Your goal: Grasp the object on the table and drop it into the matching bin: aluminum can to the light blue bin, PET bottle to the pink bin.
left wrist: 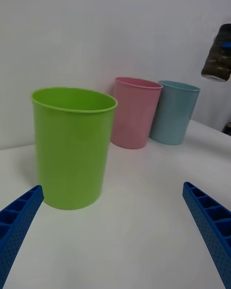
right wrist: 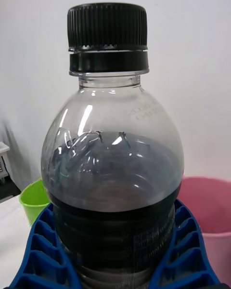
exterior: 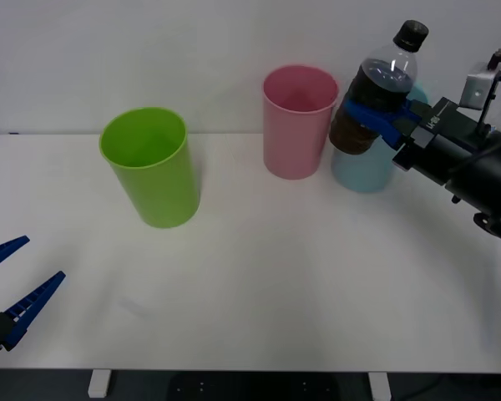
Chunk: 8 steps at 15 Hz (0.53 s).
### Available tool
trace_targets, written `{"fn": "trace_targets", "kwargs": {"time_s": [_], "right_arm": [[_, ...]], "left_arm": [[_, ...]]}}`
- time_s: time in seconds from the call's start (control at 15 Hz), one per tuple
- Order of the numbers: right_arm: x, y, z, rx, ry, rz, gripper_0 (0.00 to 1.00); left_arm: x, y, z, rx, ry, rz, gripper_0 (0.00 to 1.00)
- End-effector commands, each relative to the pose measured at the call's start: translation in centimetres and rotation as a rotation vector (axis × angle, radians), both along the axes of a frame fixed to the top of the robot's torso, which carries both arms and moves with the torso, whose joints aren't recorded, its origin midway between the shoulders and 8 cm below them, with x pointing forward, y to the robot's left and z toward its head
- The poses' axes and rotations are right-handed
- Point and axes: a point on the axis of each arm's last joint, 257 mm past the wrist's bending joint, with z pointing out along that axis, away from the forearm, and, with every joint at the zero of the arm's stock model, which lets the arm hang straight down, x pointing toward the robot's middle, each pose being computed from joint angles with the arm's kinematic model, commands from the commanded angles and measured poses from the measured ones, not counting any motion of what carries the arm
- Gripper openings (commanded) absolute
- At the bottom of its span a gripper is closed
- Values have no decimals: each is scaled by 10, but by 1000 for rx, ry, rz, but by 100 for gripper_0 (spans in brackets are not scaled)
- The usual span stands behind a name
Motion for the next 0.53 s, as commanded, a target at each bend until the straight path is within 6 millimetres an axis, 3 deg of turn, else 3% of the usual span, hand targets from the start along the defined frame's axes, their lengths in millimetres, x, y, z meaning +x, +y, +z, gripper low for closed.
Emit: {"fn": "trace_targets", "kwargs": {"time_s": [0.07, 0.53], "right_arm": [[26, 6, 8, -50, -26, -16, 0], [96, 25, 12, -125, -29, -76, 0]], "left_arm": [[0, 0, 0, 0, 0, 0, 100], [0, 0, 0, 0, 0, 0, 100]]}}
